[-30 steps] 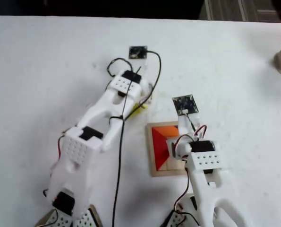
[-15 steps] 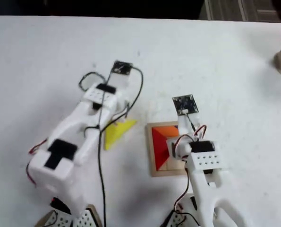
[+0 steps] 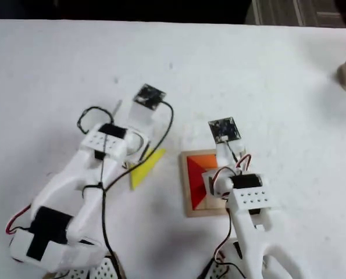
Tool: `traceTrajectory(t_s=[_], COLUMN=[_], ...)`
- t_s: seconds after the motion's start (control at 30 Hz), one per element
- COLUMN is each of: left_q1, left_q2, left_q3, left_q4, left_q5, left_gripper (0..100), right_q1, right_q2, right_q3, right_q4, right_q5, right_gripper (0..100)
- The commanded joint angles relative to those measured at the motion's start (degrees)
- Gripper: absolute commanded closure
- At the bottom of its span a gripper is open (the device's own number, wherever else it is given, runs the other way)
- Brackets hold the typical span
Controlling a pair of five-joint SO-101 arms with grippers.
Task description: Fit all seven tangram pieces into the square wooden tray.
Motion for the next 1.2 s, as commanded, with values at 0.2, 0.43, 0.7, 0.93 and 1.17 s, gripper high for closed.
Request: traceTrajectory(t_s=[0.2, 0.43, 0.7, 0.93, 1.17], left_q1=[-5.14, -3.21, -3.12, -0.66, 0.75], left_q2=[-2.33, 8.48, 18.24, 18.77, 18.77], left_q3=[-0.09, -6.42, -18.11, -17.76, -16.7], left_q4=[0.35, 2.29, 8.53, 10.64, 13.01], left_q5=[-6.68, -7.3, -7.3, -7.3, -3.08], left_gripper=[62, 62, 62, 62, 62], right_q1=[-0.75, -1.89, -1.89, -1.89, -1.71], right_q2=[-1.19, -1.63, -1.63, -1.63, -1.63], right_q3=[-0.09, 0.88, 0.88, 0.88, 0.88], right_q4=[-1.01, -2.15, -2.15, -2.15, -2.15], right_q5=[2.73, 3.25, 3.25, 3.25, 3.25], right_gripper=[98.1, 98.2, 98.2, 98.2, 98.2])
